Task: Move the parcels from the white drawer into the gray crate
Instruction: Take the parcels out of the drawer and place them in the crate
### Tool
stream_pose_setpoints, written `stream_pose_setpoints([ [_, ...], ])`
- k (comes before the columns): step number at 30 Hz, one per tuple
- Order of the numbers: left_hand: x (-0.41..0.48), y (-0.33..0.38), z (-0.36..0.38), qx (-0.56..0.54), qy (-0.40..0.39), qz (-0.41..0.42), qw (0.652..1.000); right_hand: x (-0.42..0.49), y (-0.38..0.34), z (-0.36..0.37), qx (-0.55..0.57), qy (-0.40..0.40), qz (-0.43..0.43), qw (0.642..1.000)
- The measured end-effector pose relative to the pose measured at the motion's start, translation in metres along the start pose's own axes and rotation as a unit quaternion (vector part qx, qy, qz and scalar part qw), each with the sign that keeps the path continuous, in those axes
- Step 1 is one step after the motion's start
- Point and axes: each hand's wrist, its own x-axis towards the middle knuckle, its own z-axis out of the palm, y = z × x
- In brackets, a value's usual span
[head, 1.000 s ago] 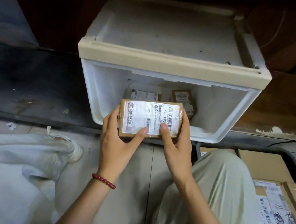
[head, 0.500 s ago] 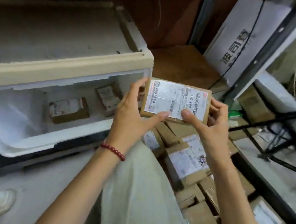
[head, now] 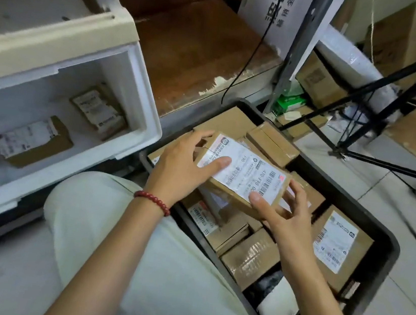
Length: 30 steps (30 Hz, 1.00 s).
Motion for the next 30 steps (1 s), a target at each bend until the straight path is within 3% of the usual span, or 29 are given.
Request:
stream_pose_setpoints([
  [9, -0.024, -0.025, -0.008, 0.076, 0.005, -0.098, 0.992, -0.027, 0.035, 0.04, 0.04, -0.003, 0.056, 0.998],
  [13, -0.021, -0.024, -0.007, 0.06, -0.006, -0.126, 0.99, -0.029, 0.041, 0.042, 0.069, 0.004, 0.044, 0.997],
  [30, -0.008, -0.047, 0.0, 0.063, -0.132, -0.089, 0.985, -0.032, 0.058, 0.045, 0.005, 0.004, 0.005, 1.0],
])
